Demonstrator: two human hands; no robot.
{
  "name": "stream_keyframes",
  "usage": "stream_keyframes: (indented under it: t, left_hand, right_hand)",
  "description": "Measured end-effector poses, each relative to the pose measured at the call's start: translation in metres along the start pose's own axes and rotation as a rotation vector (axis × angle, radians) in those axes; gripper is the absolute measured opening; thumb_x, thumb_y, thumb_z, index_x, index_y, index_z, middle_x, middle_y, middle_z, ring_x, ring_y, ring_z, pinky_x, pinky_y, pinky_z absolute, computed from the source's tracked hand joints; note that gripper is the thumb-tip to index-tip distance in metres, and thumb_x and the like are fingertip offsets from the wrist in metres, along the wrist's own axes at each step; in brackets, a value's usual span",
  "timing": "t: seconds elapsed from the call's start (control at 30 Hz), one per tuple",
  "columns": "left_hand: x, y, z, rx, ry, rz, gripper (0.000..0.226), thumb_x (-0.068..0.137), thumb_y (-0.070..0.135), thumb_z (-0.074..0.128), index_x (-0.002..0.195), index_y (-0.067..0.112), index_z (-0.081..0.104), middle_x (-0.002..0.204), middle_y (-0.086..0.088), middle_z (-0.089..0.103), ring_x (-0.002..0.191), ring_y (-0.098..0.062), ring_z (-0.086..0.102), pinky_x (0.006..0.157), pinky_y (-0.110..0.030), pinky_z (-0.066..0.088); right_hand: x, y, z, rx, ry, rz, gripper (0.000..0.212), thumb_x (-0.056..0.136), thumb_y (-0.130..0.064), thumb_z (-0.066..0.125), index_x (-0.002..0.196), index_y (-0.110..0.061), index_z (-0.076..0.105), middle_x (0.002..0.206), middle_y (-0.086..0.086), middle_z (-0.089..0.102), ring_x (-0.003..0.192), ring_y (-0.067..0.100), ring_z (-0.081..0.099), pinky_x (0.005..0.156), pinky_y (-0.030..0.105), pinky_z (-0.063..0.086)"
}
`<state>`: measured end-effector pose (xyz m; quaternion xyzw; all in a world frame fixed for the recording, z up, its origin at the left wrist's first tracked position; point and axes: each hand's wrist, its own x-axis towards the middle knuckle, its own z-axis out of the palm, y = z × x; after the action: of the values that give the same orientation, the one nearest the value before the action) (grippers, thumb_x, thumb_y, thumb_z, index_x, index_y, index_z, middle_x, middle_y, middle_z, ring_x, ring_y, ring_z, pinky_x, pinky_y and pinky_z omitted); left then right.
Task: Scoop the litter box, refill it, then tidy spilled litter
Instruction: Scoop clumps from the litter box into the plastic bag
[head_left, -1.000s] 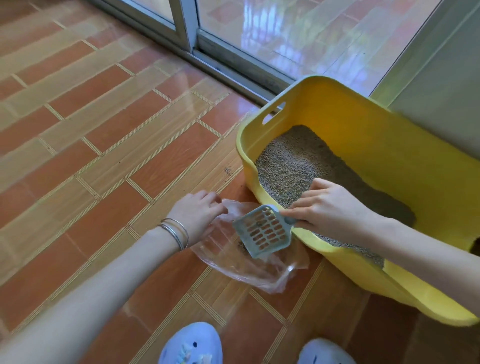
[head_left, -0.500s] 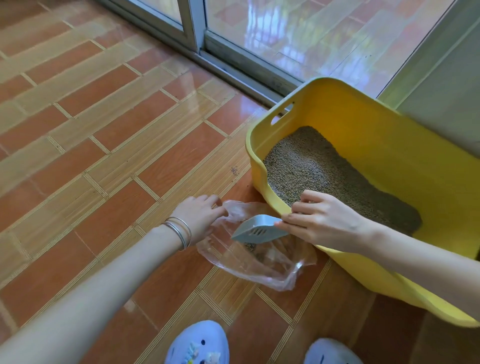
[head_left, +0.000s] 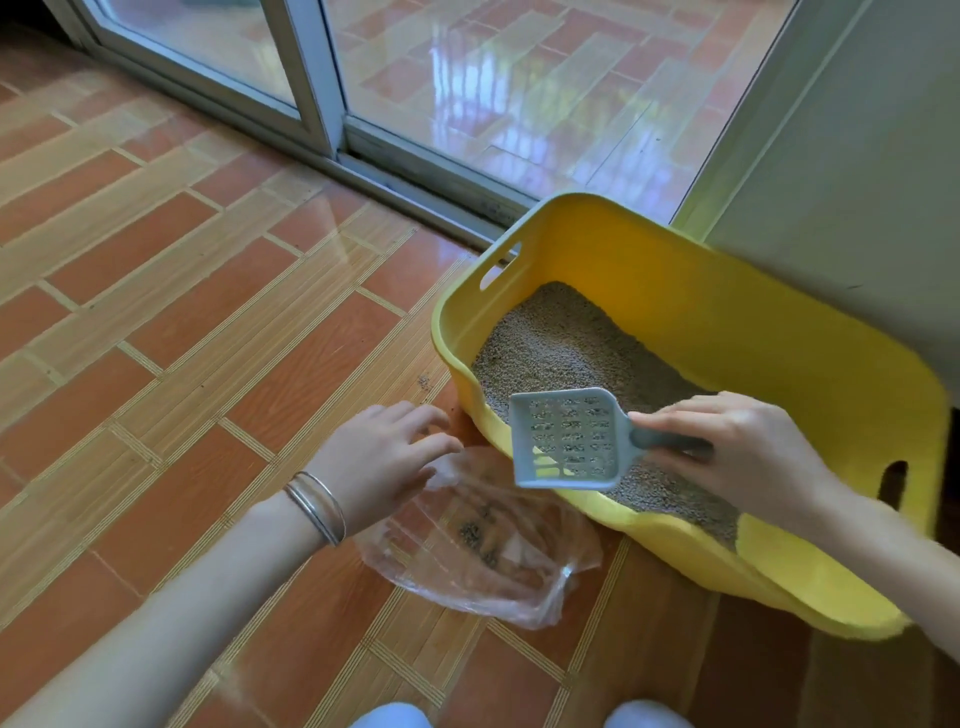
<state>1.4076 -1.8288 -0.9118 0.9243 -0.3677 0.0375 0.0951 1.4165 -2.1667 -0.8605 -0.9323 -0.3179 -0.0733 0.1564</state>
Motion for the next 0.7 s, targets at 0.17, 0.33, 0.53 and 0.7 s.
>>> stream_keyframes:
  t: [0.17,0.33,0.53,0.7]
  left_hand:
    - [0.027,0.010,-0.007,0.032,0.090,0.116,0.020,0.084,0.024,0.049,0.101,0.022,0.060,0.104,-0.001,0.064,0.091,-0.021,0.060,0.067,-0.030,0.047]
    - [0.057,0.015,0.002,0.094,0.035,0.108,0.030,0.071,0.017,0.077,0.098,0.021,0.066,0.101,-0.002,0.066,0.093,-0.025,0.062,0.069,-0.033,0.048]
    - [0.066,0.012,0.005,0.138,0.123,0.029,0.015,0.082,0.029,0.062,0.094,0.023,0.069,0.094,0.003,0.067,0.098,-0.020,0.055,0.072,-0.035,0.038]
    - [0.072,0.008,-0.003,0.207,0.114,0.008,0.029,0.083,0.036,0.044,0.089,0.026,0.070,0.092,0.006,0.068,0.099,-0.022,0.060,0.078,-0.038,0.033]
  right_hand:
    - [-0.040,0.033,-0.032,-0.065,-0.149,0.463,0.034,0.073,-0.021,0.078,0.105,-0.027,0.070,0.090,-0.008,0.072,0.075,0.013,0.066,0.057,0.038,0.054]
    - [-0.048,0.051,-0.043,-0.368,-0.491,0.676,0.028,0.087,-0.038,0.058,0.114,-0.036,0.063,0.102,-0.012,0.068,0.089,0.012,0.062,0.066,0.029,0.052]
    - [-0.049,0.052,-0.032,-0.528,-0.688,0.823,0.020,0.093,-0.028,0.046,0.100,-0.021,0.064,0.083,-0.002,0.056,0.084,0.020,0.061,0.057,0.026,0.038]
    - [-0.053,0.069,-0.029,-0.587,-0.679,0.847,0.016,0.094,-0.025,0.048,0.092,-0.019,0.063,0.067,-0.004,0.048,0.061,0.015,0.048,0.044,0.023,0.028]
